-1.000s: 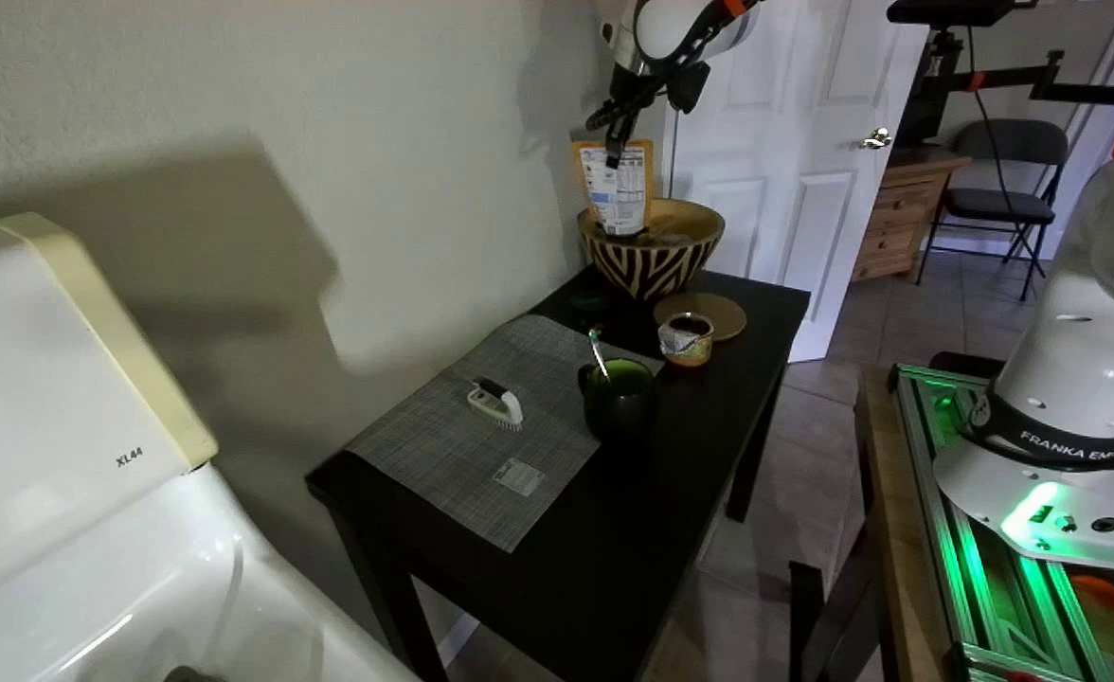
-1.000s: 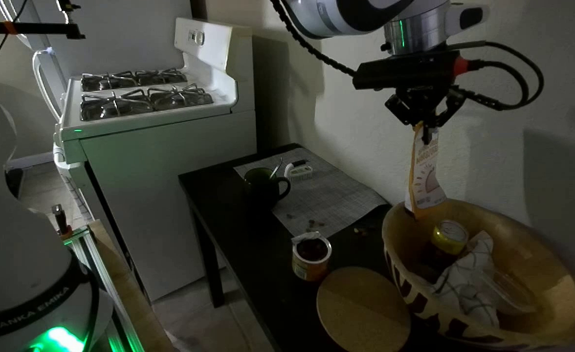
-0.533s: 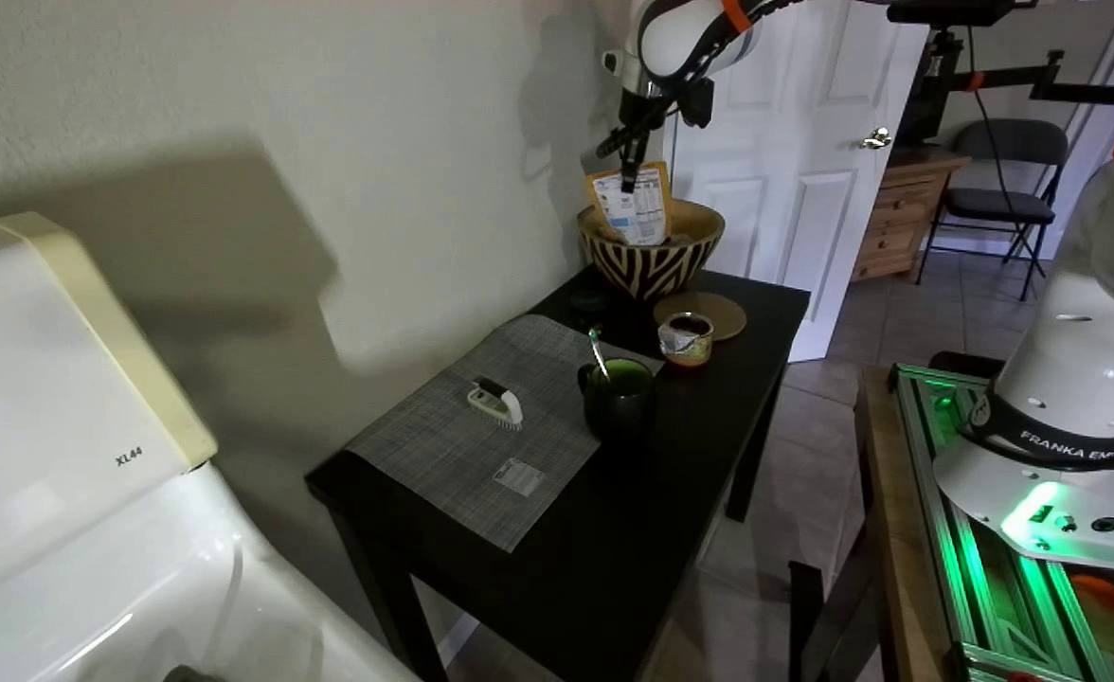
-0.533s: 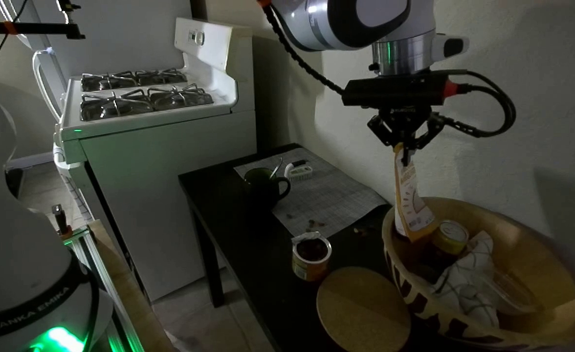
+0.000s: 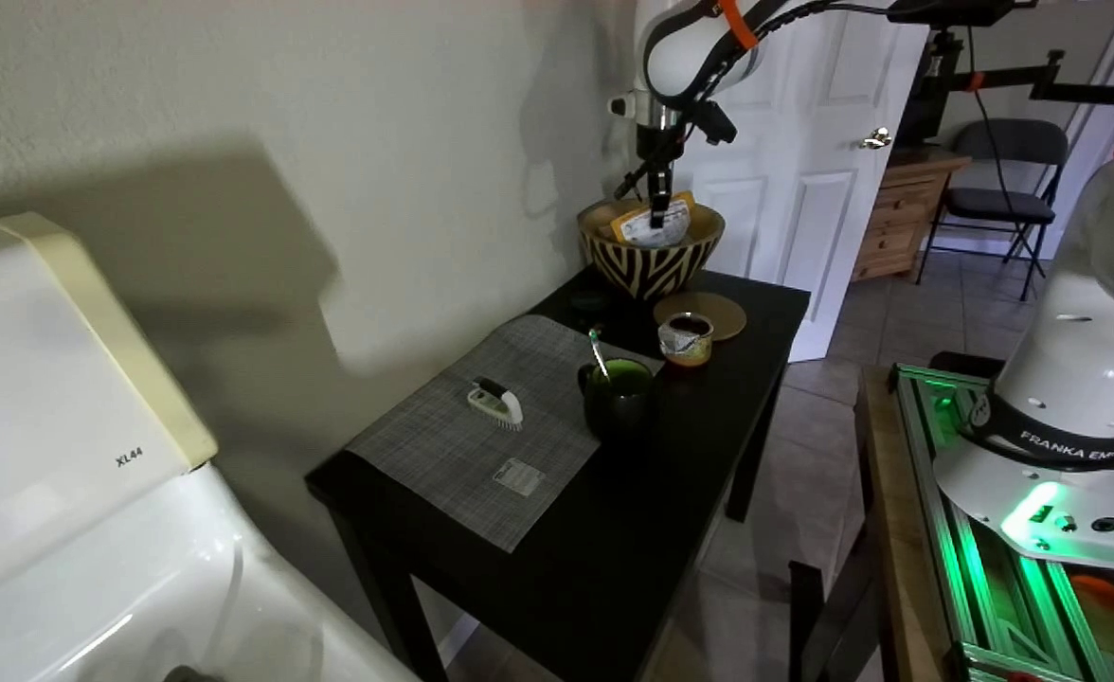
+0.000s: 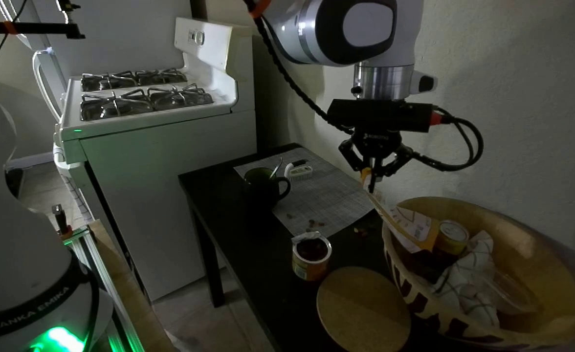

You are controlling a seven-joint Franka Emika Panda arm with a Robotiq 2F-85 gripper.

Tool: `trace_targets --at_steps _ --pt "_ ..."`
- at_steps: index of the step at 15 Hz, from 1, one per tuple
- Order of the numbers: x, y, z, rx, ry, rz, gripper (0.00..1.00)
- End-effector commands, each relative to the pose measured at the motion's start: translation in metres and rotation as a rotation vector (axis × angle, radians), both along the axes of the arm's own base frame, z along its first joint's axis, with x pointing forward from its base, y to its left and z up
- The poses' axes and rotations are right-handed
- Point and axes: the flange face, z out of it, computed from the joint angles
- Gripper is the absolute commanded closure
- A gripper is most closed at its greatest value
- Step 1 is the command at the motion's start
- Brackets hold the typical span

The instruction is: Put the packet in the bowl

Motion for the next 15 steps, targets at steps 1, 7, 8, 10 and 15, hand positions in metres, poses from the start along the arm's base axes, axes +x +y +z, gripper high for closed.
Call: trace_targets --at_steps 1,7,8,10,15 --pt "-0.022 -0.003 -0.002 0.092 0.044 0.026 0.99" --pt "-0.056 -0.073 0.037 0.185 -0.101 -0.204 0.99" --pt "-0.061 -0.088 0.046 0.189 -0.130 -0.257 0.99" --pt "-0.070 -0.108 0.054 0.185 -0.164 -0.320 0.99" --pt "-0.069 -0.116 0.049 0.204 -0.179 -0.395 0.96"
